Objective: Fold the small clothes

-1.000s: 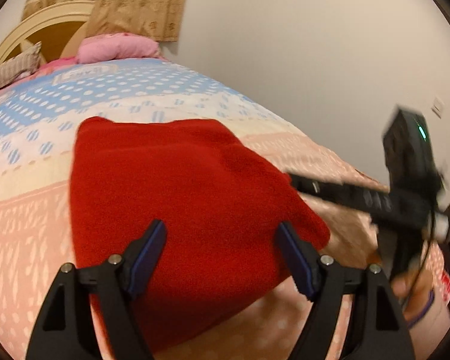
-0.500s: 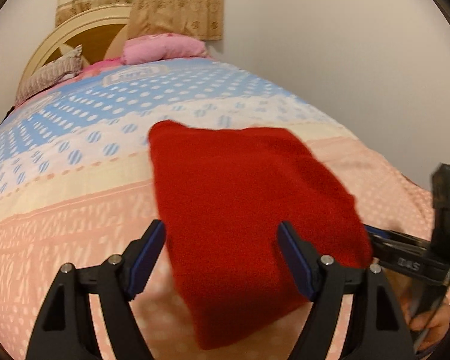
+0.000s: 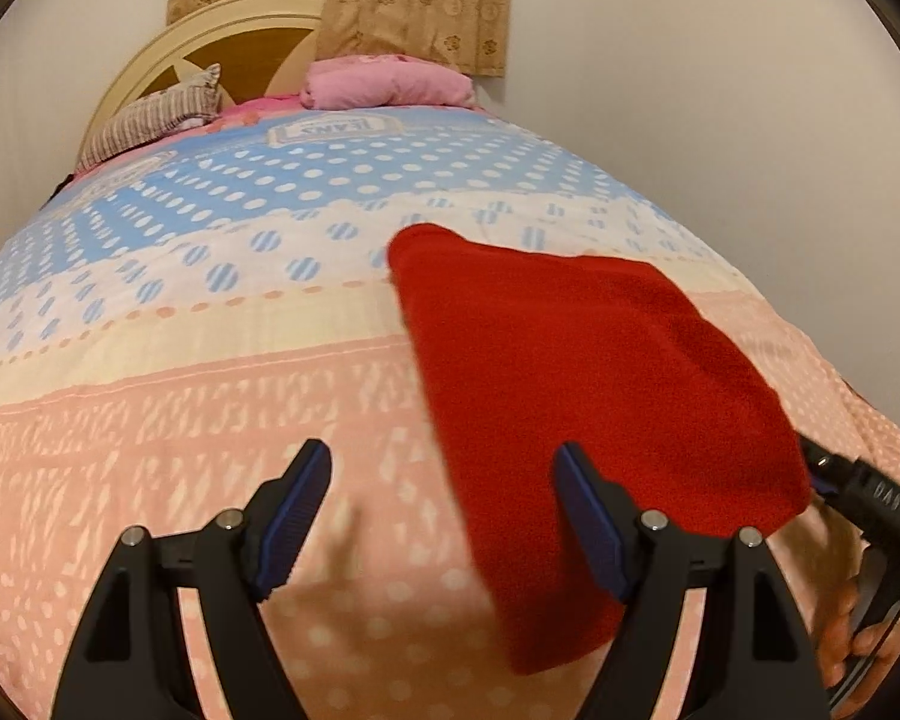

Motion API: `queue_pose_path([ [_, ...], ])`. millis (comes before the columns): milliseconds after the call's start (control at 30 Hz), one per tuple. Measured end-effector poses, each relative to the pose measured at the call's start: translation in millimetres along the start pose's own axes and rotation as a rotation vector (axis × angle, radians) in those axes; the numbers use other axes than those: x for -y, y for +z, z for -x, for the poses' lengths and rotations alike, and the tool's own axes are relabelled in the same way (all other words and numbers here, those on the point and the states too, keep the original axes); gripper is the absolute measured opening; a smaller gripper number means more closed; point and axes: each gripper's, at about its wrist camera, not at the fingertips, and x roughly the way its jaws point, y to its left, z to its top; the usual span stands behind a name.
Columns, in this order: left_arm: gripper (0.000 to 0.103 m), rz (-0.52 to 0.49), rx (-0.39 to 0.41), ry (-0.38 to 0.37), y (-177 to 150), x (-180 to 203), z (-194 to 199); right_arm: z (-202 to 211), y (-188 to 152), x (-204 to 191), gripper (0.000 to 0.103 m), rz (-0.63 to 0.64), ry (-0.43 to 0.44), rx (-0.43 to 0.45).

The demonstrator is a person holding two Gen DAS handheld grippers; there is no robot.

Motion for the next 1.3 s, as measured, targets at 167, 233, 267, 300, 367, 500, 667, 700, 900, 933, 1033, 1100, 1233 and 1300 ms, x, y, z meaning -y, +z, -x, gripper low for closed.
queue_pose_path([
  [167,0.079,0.042,0.047,-0.093,1,-23,3,5,5,28,0.045,-0.162,0.113,0.016],
  [233,0.079,0.126,0.041,-0.177,6,-39,-5,3,7,23,0.046,-0.144,0.09,-0.001],
  [267,0.079,0.159,0.028,-0.204,9,-44,-10,2,9,18,0.048,-0.125,0.07,-0.012],
  [300,0.079,0.201,0.009,-0.236,12,-49,-17,1,11,11,0.053,-0.101,0.059,-0.021],
  [367,0.079,0.268,-0.015,-0.294,21,-57,-33,-1,16,-5,0.06,-0.038,0.063,-0.025],
  [500,0.079,0.296,-0.061,-0.35,37,-48,-63,-19,34,-30,0.073,0.034,0.063,-0.039],
  [667,0.08,0.285,-0.103,-0.398,49,-21,-90,-53,60,-37,0.073,0.06,0.064,-0.067],
  [700,0.08,0.27,-0.106,-0.376,50,-17,-94,-58,63,-36,0.073,0.055,0.071,-0.069],
  [900,0.081,0.175,-0.136,-0.309,42,0,-113,-71,73,-43,0.073,0.081,0.03,-0.055],
  [933,0.081,0.164,-0.132,-0.301,42,1,-113,-68,73,-47,0.073,0.107,0.013,-0.037],
  [1033,0.082,0.15,-0.118,-0.281,40,4,-112,-54,71,-72,0.073,0.236,-0.03,0.031],
  [1100,0.085,0.146,-0.11,-0.263,39,3,-111,-46,69,-89,0.073,0.291,-0.011,0.055],
  [1233,0.091,0.116,-0.107,-0.2,40,7,-108,-46,54,-108,0.064,0.336,0.109,-0.014],
  [1300,0.092,0.104,-0.106,-0.183,40,9,-107,-59,41,-109,0.05,0.368,0.046,-0.087],
])
